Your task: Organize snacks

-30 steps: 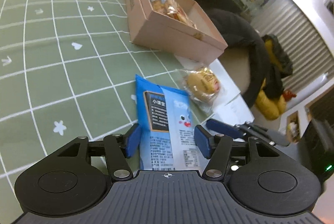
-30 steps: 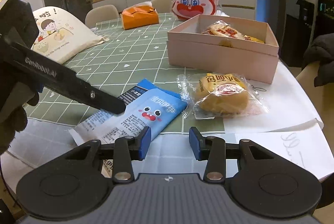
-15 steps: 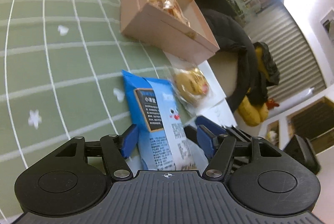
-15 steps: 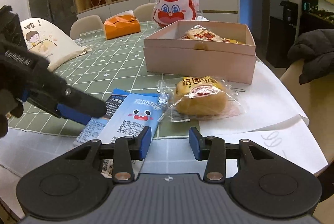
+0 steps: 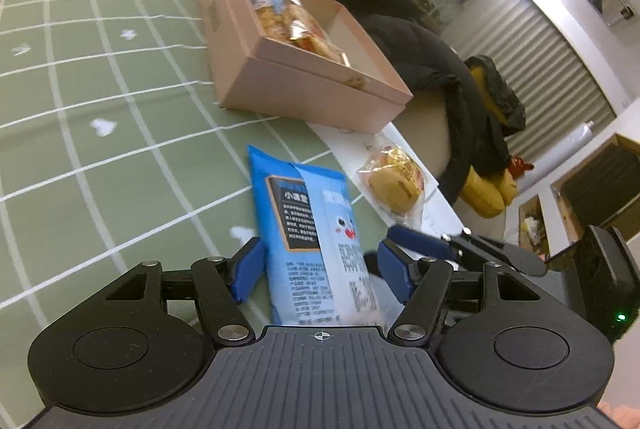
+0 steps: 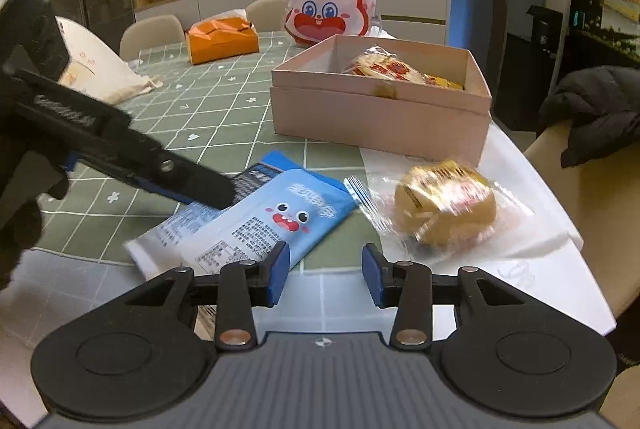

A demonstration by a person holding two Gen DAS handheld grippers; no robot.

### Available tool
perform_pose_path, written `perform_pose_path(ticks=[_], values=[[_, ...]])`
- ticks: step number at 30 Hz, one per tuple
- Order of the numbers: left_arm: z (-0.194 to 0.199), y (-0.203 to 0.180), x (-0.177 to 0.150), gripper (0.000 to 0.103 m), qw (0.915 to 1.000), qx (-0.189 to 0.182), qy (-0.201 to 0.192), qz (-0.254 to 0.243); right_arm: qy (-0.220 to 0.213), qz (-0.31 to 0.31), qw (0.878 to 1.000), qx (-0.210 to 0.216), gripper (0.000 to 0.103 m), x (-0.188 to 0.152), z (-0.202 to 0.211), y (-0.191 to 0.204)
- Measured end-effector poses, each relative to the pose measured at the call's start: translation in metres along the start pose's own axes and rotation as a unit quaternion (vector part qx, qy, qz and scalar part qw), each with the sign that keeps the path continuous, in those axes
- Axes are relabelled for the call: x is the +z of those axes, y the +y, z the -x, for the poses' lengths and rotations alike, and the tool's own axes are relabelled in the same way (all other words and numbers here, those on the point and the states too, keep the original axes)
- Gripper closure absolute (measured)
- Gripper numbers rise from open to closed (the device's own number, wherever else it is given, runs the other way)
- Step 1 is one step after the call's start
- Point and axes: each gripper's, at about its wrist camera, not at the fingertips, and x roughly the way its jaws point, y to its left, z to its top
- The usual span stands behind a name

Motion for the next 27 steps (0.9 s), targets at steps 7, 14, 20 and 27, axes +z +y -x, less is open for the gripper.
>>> perform_pose_path(ticks=[7,14,20,27], values=[[0.021,0.025,0.004,0.043,0.9984,0.020,-0.021,0.048,0.020,0.001,1.000,-0.001,0.050,0.020,-0.002,0.007],[0.016,0.012,0.001,0.043,0.9991,0.030,-0.019,0.022,0.041,-0.046,0.997,0.055,0.021,0.023,0.013,0.024],[0.011,0.008,-0.005,0.045,0.9991,0.038,-0.013,0.012,0.071,-0.031,0.996,0.049,0.016,0.020,-0.019,0.062],[0.007,0.021,-0.004,0.051,0.9986,0.007,-0.022,0.048,0.025,-0.010,0.997,0.067,0.036,0.005,-0.009,0.043]])
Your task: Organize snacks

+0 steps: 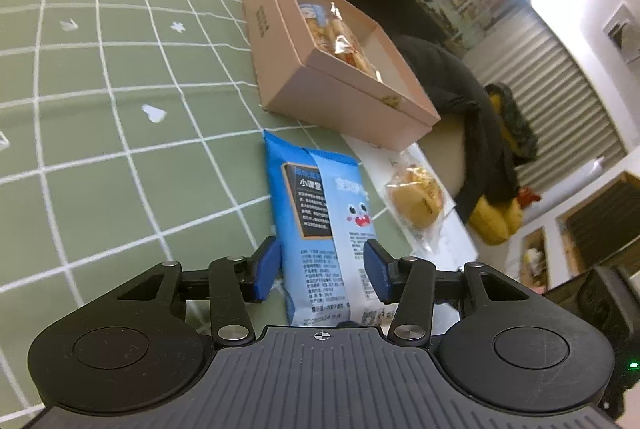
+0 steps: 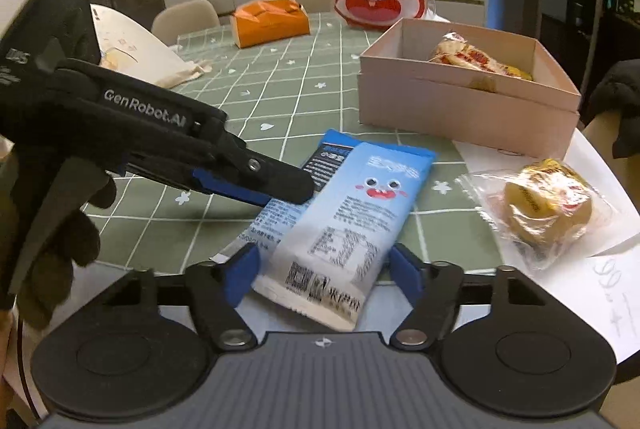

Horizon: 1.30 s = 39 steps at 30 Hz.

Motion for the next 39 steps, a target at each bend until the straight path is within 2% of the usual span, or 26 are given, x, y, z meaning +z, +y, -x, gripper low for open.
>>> perform_pose_path(ticks=[4,10,18,22,26,31,34,39], values=[[-0.004,0.003,0.000,0.048,0.9993,-0.026,-0.003,0.026,-0.025,-0.005,0.999,0.024,0.037,-0.008,0.007,-0.017],[0.015,-0.007,0.002,0.048,0.9956,-0.086,-0.033,0.017,-0.052,-0.022,0.997,0.056,0.037,-0.015,0.014,-0.031],[0.009,-0.010,0.000,0.047,0.9983,-0.055,-0.020,0.006,-0.048,0.013,0.996,0.068,0.037,-0.013,0.014,-0.023],[0.009,-0.004,0.001,0.048,0.9964,-0.080,-0.004,0.029,-0.054,0.015,0.996,0.065,0.037,-0.010,0.017,-0.025],[0.011,0.001,0.002,0.049,0.9940,-0.099,-0.011,0.045,-0.052,-0.009,0.996,0.073,0.036,-0.005,0.015,-0.034],[0.010,-0.002,0.003,0.049,0.9930,-0.112,-0.017,0.031,-0.051,-0.022,0.995,0.089,0.032,-0.006,0.015,-0.040],[0.009,-0.005,0.003,0.048,0.9908,-0.130,-0.036,0.016,-0.051,-0.035,0.993,0.102,0.031,-0.007,0.017,-0.046],[0.000,-0.017,0.000,0.046,0.9929,-0.098,-0.065,-0.019,-0.046,-0.053,0.990,0.124,0.030,-0.009,0.015,-0.053]])
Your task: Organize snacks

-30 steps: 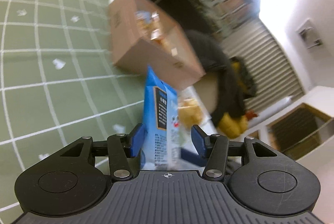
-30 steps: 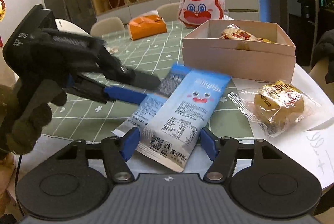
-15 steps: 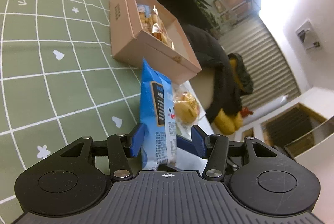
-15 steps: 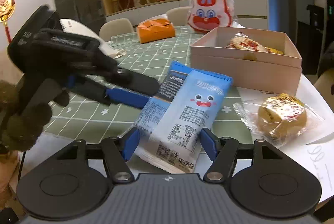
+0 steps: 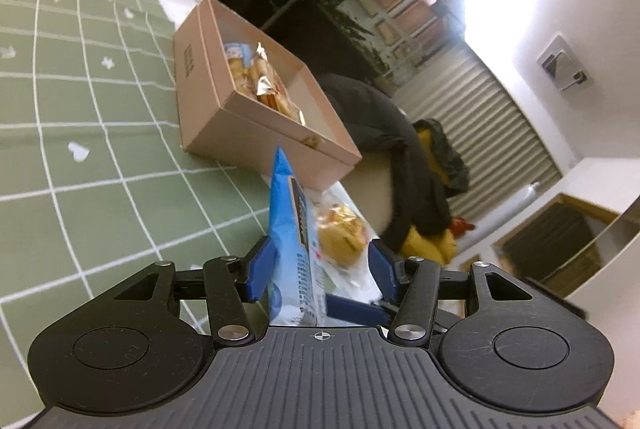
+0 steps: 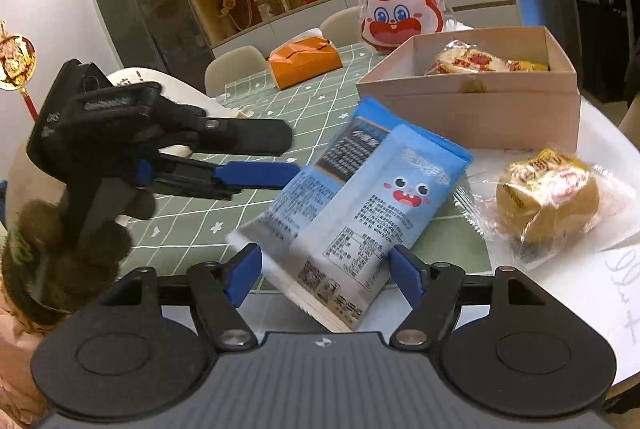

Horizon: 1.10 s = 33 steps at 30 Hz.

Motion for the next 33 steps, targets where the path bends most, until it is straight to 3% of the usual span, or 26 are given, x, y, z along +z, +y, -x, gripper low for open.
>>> perform_pose_path(ticks=[6,9,10,16,19,26,33], values=[[-0.008,-0.017,0.001,0.047,0.9986,0.047,0.022,-0.001,-0.007,0.002,1.000,0.017,0.027,-0.007,0.007,-0.003],[-0.007,-0.027,0.000,0.064,0.9955,0.082,0.046,-0.014,-0.010,0.005,1.000,0.028,0.027,-0.010,0.010,-0.006],[-0.004,-0.028,0.000,0.068,0.9949,0.085,0.053,-0.014,-0.010,0.006,0.999,0.030,0.026,-0.011,0.011,-0.007],[0.002,-0.023,-0.007,0.067,0.9891,0.101,0.103,0.029,-0.016,0.034,0.998,0.059,0.025,-0.022,0.020,-0.007],[-0.002,-0.009,-0.010,0.068,0.9862,0.072,0.131,0.071,-0.025,0.052,0.997,0.058,0.020,-0.025,0.024,-0.003],[0.015,-0.006,-0.013,0.068,0.9914,0.020,0.100,0.082,-0.030,0.045,0.996,0.068,0.019,-0.024,0.027,-0.009],[-0.001,-0.040,-0.011,0.068,0.9903,0.087,0.100,0.042,-0.020,0.044,0.998,0.026,0.017,-0.021,0.028,0.001]])
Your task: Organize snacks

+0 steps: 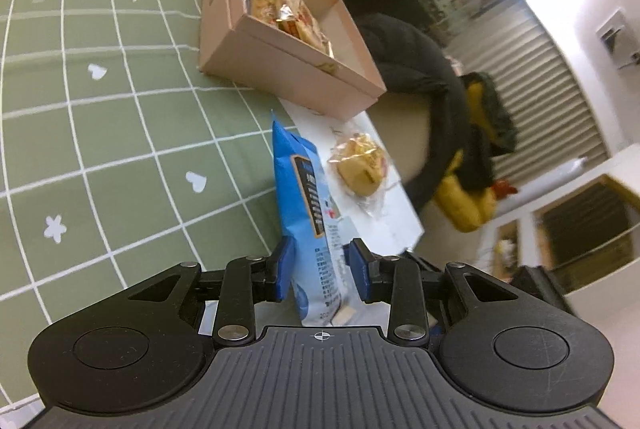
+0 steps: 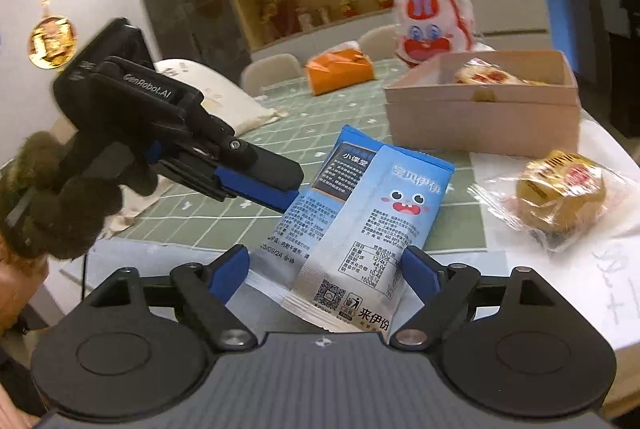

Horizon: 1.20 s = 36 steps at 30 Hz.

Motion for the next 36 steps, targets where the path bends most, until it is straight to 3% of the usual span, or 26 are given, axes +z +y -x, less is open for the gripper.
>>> perform_pose_path(ticks=[3,6,9,11,16,19,22,25,28,33,36], values=[[-0.010,-0.012,0.001,0.068,0.9989,0.036,-0.013,-0.028,0.005,-0.017,1.000,-0.021,0.015,0.003,0.000,0.001],[-0.018,-0.009,0.001,0.069,0.9960,0.071,-0.029,-0.046,0.010,0.011,0.999,-0.037,0.015,0.001,-0.002,0.008],[-0.021,0.005,0.002,0.069,0.9958,0.082,-0.029,-0.027,0.022,0.016,0.999,-0.041,0.015,-0.003,-0.004,0.010],[-0.014,0.014,0.002,0.069,0.9959,0.080,-0.041,-0.010,0.026,0.007,0.999,-0.046,0.015,-0.002,-0.003,0.008],[0.004,0.020,-0.001,0.069,0.9970,0.039,-0.060,0.029,0.009,-0.044,0.992,-0.115,0.015,0.007,-0.003,0.011],[0.015,0.011,-0.002,0.069,0.9925,0.083,-0.088,0.019,0.028,-0.066,0.989,-0.129,0.015,0.016,-0.014,0.013],[0.016,-0.002,-0.007,0.069,0.9863,0.136,-0.090,-0.020,0.001,-0.024,0.984,-0.176,0.015,0.030,-0.007,0.016],[0.004,-0.031,-0.017,0.069,0.9766,0.173,-0.087,-0.094,-0.034,0.022,0.972,-0.232,0.015,0.047,0.009,-0.002],[-0.016,-0.070,-0.037,0.069,0.9588,0.193,-0.087,-0.190,-0.038,0.006,0.959,-0.280,0.015,0.059,0.017,-0.045],[-0.067,-0.109,-0.057,0.064,0.9338,0.215,-0.044,-0.283,-0.022,-0.093,0.964,-0.247,0.015,0.065,0.021,-0.111],[-0.081,-0.110,-0.060,0.064,0.9130,0.259,-0.040,-0.312,-0.013,-0.149,0.966,-0.210,0.015,0.059,0.018,-0.129]])
